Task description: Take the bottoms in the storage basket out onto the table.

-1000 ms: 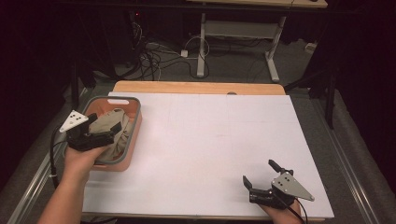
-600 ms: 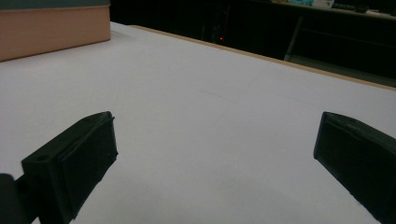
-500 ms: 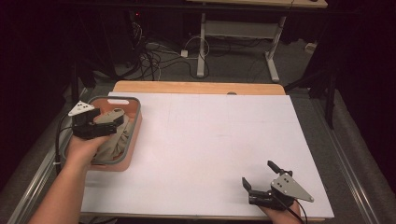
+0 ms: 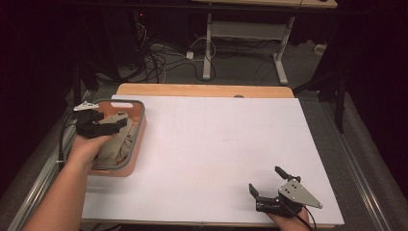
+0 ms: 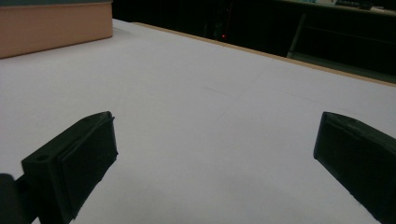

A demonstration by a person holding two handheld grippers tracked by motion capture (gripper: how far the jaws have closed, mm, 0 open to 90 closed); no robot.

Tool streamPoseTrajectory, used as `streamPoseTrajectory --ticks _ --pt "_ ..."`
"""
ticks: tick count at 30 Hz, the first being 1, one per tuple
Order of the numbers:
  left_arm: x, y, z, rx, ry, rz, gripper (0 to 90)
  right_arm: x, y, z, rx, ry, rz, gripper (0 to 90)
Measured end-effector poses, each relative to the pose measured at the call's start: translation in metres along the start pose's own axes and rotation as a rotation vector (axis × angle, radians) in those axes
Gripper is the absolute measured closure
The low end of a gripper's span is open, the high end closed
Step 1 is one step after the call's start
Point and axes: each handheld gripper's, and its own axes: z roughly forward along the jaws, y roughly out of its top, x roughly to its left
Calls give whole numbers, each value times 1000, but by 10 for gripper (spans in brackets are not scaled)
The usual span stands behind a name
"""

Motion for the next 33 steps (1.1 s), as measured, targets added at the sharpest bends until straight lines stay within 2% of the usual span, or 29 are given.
streamPoseTrajectory --ticks 10,17,20,27,33 --pt "16 1 16 152 48 -35 0 1 0 1 0 7 -4 2" --pt "23 0 28 277 58 -61 0 2 -1 1 3 10 -6 2" --pt "26 -1 32 348 43 -85 0 2 -1 1 4 9 -8 2" --pt "28 -3 37 446 24 -108 0 3 -1 1 5 11 -9 2" --pt "25 -3 39 531 19 -90 0 3 -1 0 4 12 -13 2"
